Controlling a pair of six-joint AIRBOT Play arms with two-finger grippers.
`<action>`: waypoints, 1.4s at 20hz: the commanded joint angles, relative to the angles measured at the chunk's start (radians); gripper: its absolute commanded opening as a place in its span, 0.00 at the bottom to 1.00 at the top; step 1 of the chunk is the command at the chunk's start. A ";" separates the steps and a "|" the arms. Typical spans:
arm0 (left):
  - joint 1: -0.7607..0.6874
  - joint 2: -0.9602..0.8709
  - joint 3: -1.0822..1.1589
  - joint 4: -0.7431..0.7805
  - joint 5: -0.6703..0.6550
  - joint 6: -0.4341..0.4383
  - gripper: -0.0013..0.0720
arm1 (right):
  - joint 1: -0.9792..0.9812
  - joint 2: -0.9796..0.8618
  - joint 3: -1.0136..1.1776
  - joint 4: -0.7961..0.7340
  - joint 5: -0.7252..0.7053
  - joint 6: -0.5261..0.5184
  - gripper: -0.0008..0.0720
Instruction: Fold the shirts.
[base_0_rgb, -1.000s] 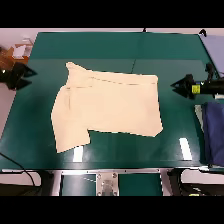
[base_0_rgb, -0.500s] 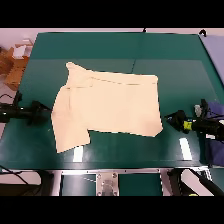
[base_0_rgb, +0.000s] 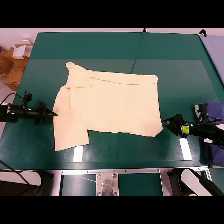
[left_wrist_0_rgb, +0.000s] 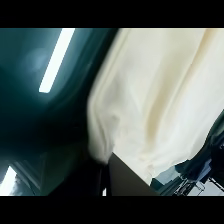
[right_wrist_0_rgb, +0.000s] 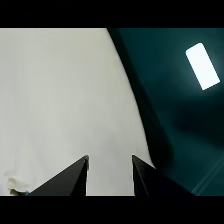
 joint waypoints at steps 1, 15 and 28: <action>-0.003 -0.002 0.040 -0.010 -0.014 0.010 0.04 | -0.001 0.003 -0.003 -0.121 0.068 0.113 0.47; -0.003 0.037 0.099 -0.051 -0.044 0.016 0.04 | 0.080 -0.024 -0.027 0.053 -0.021 -0.014 0.03; -0.003 0.755 1.141 -0.310 0.202 -0.002 0.04 | 0.052 0.061 1.484 0.150 0.121 0.153 0.03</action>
